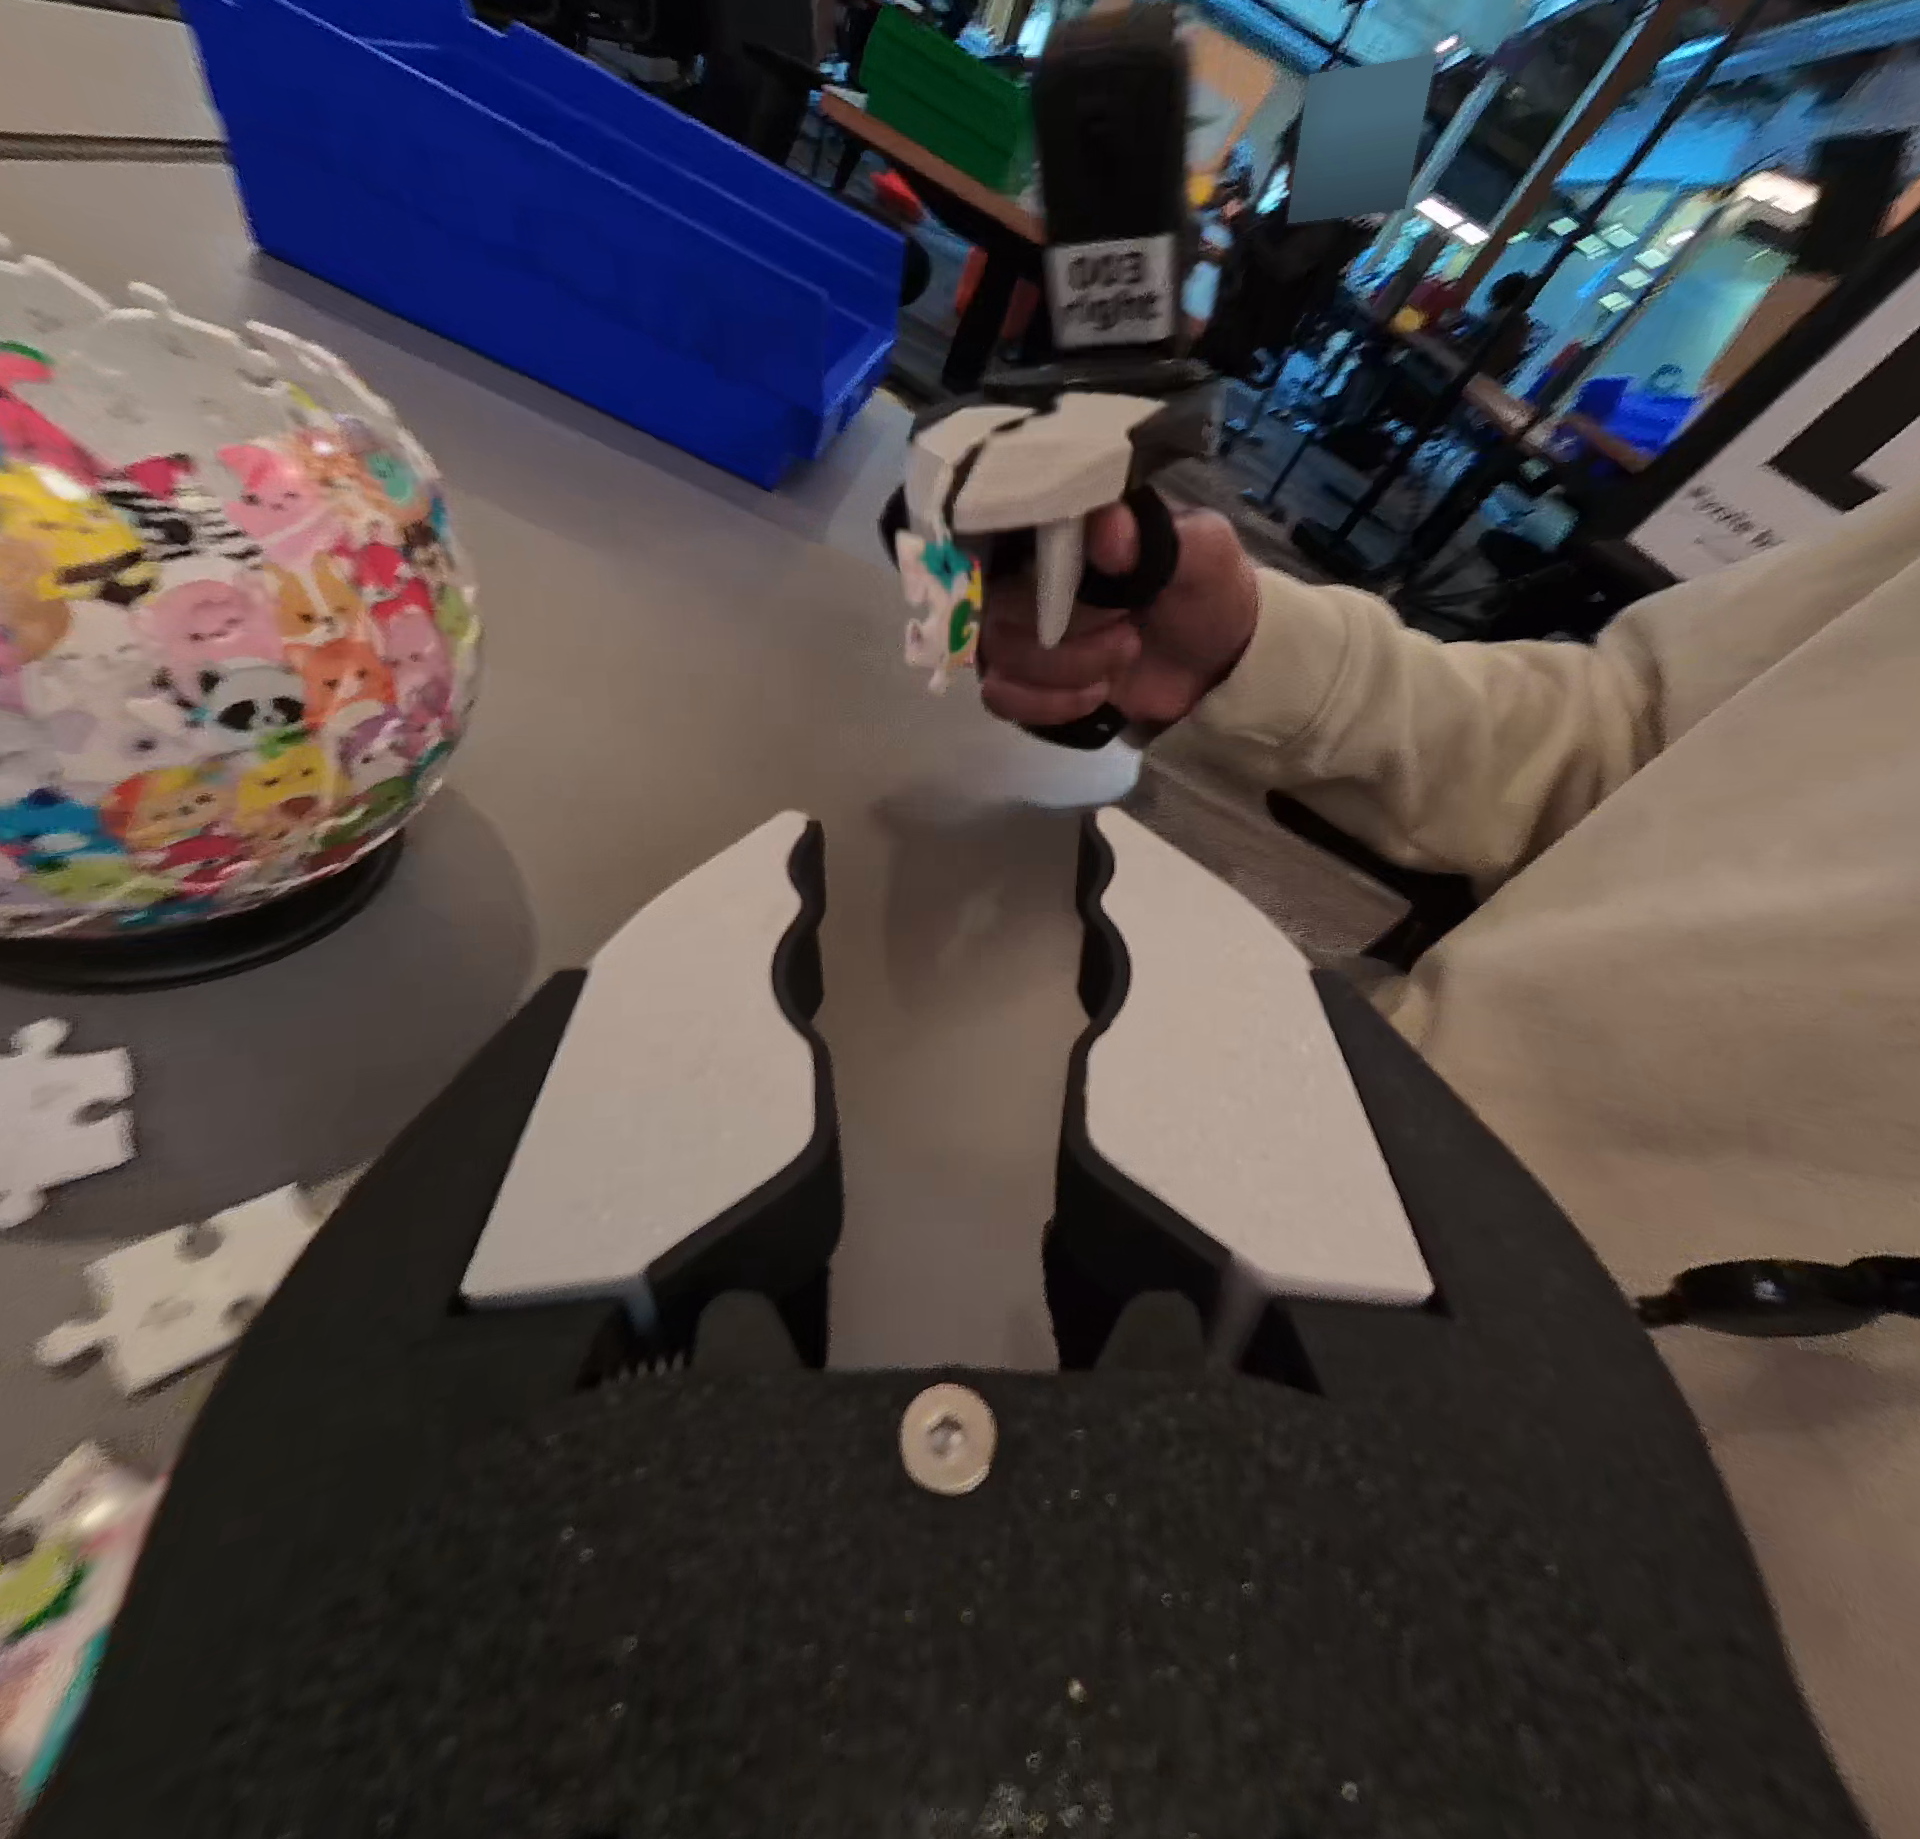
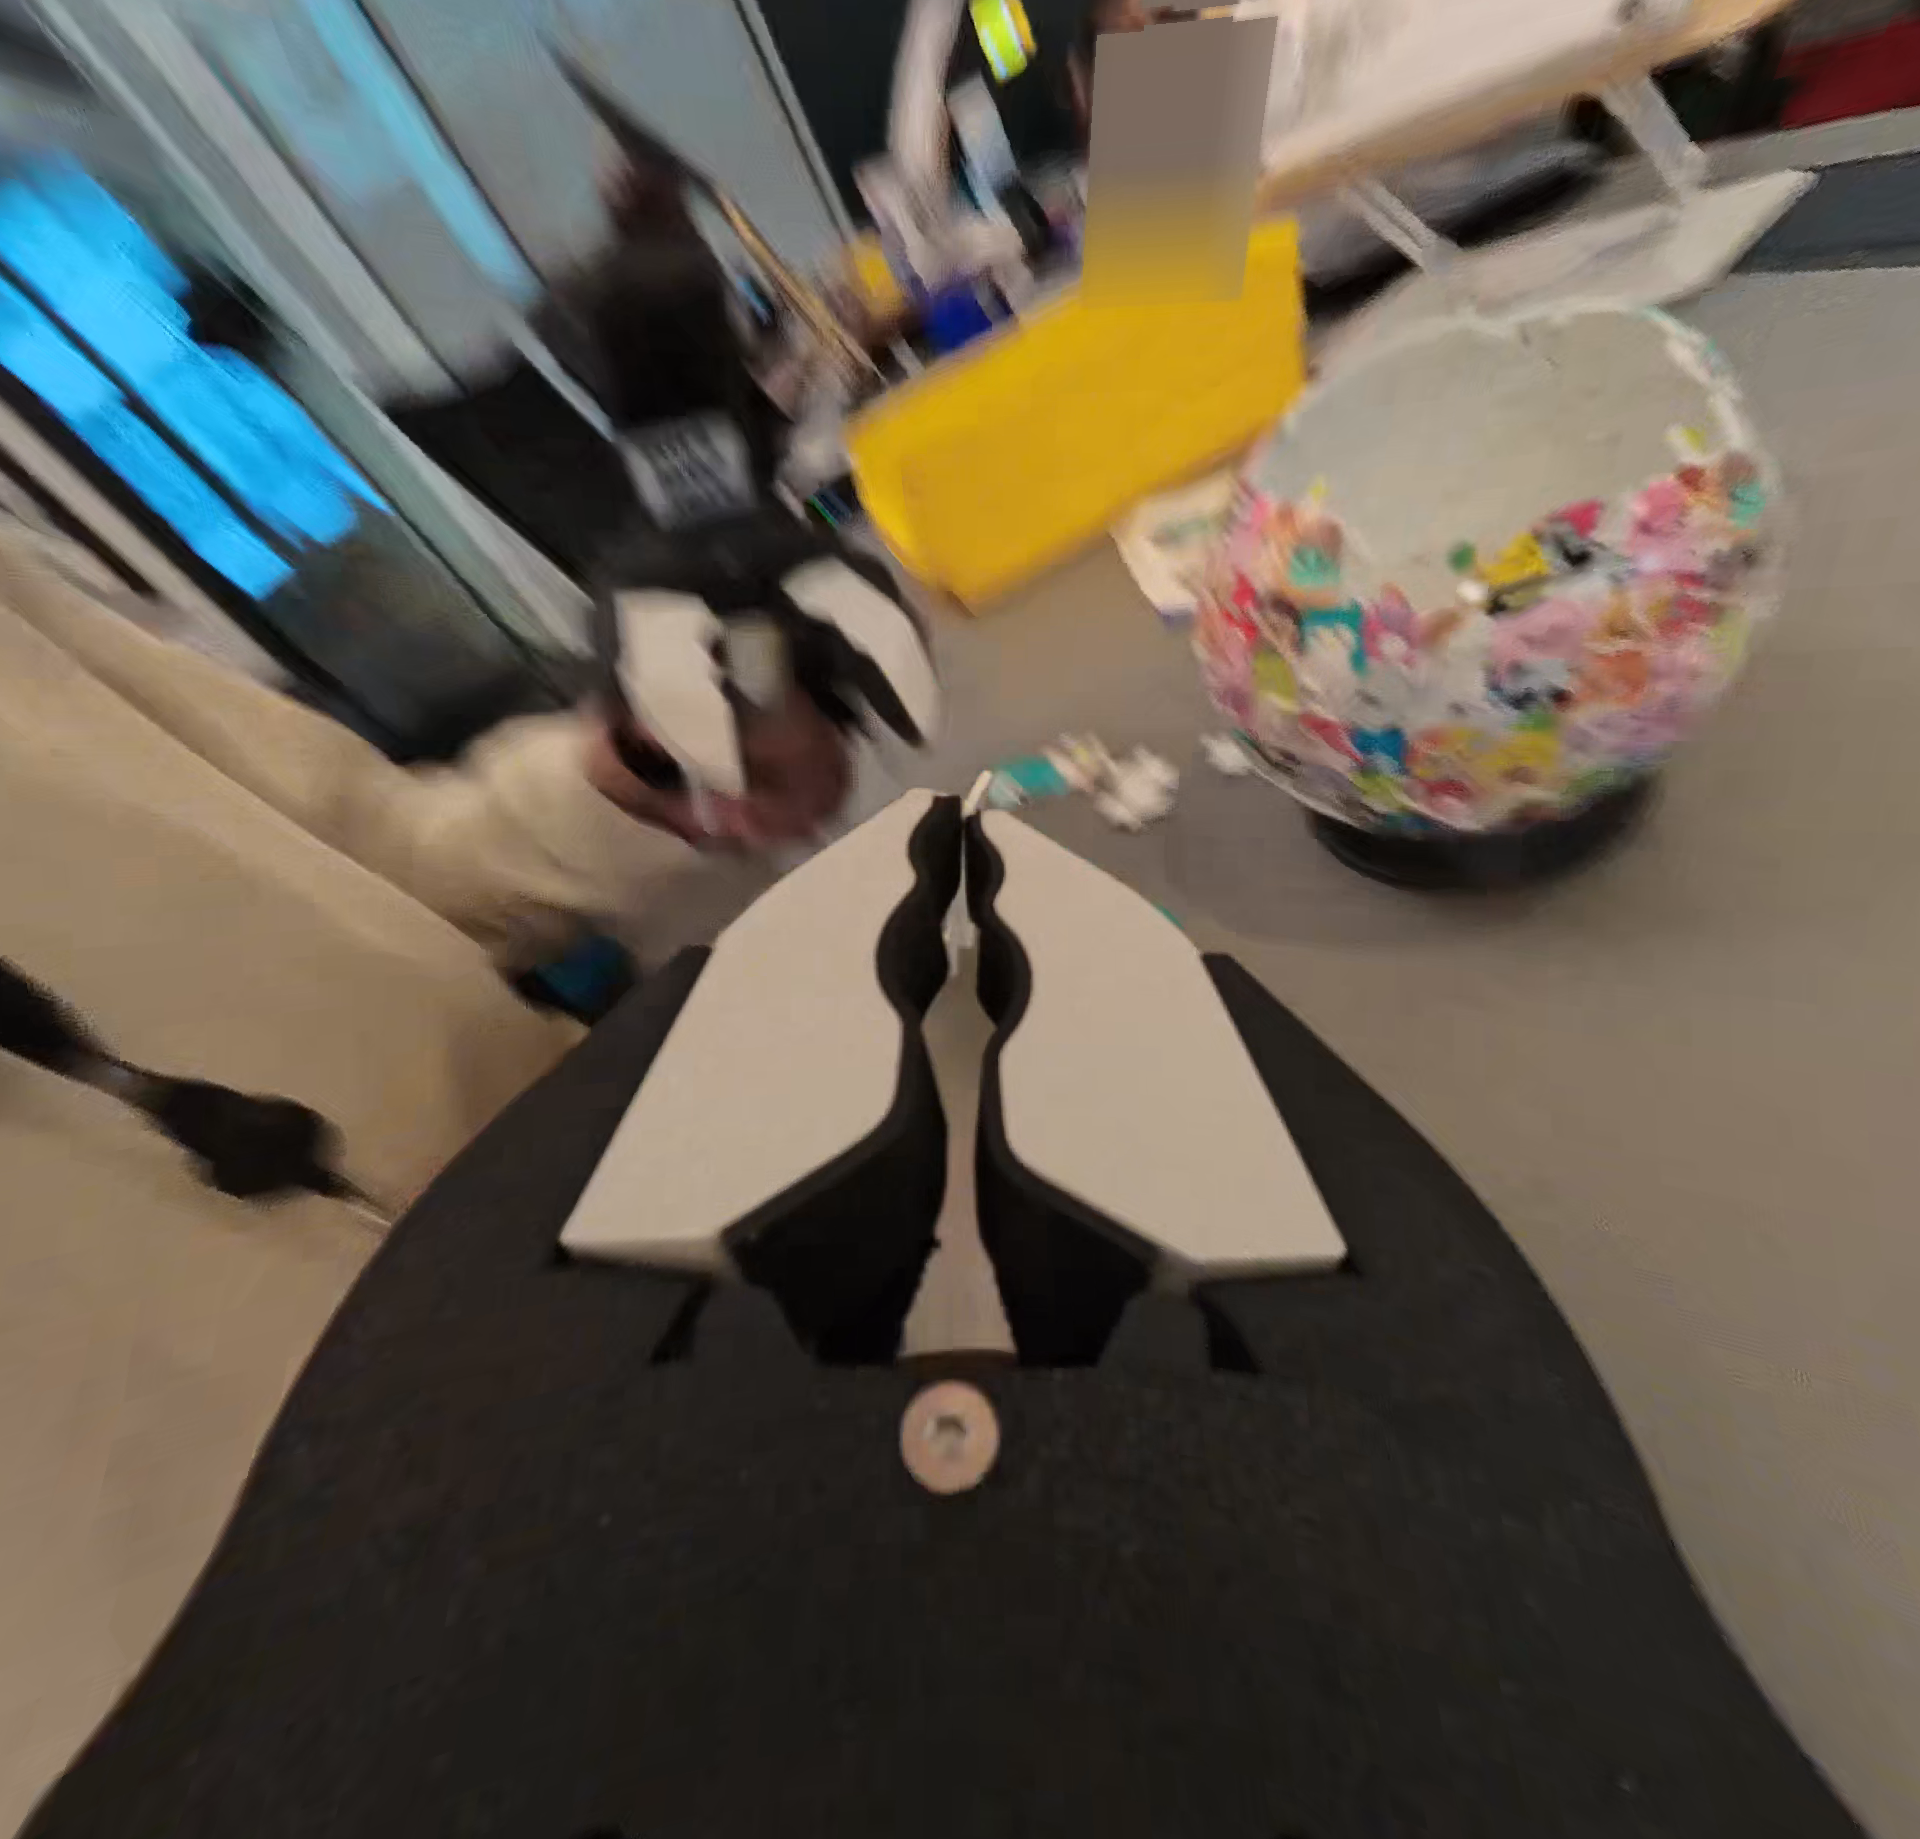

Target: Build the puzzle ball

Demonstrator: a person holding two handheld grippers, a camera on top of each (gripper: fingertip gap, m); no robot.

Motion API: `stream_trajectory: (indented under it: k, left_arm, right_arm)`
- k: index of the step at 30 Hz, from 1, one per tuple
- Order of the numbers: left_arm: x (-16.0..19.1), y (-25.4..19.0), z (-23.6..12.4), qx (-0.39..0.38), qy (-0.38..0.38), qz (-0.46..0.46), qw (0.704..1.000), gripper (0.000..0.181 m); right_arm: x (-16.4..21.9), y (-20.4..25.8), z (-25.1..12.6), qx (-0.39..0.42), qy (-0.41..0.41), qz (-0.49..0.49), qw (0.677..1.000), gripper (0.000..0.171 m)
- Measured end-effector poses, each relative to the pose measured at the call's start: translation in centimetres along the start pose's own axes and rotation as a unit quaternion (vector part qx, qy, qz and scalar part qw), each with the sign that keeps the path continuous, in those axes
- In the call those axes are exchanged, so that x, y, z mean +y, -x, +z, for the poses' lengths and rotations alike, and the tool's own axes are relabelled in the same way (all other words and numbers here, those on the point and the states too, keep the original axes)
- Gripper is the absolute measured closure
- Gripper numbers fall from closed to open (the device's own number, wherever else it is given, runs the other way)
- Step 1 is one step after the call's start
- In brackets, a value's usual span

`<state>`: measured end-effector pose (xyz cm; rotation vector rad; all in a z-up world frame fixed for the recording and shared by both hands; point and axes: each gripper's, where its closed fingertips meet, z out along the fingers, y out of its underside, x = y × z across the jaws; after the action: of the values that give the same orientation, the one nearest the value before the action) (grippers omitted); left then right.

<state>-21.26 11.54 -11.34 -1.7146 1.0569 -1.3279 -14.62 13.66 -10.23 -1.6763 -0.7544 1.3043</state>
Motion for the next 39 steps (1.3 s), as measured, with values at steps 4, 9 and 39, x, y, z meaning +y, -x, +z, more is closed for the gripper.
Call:
stream_trajectory:
  k: [4, 9, 39]
  left_arm:
    - [-1.0, -1.5, 1.5, 0.088, -0.018, -0.046, 0.995, 0.143]
    - [-2.7, -2.1, 1.5, 0.123, -0.059, -0.058, 0.989, 0.166]
    - [-3.6, 0.6, -2.4, 0.074, -0.059, -0.075, 0.993, 0.18]
  right_arm:
    - [-2.1, 1.7, 1.3, -0.127, -0.071, 0.125, 0.981, 0.171]
    - [-2.6, 3.4, 3.7, -0.195, -0.055, 0.158, 0.966, 0.17]
    - [-3.1, 2.4, 8.1, -0.201, 0.321, -0.066, 0.923, 0.163]
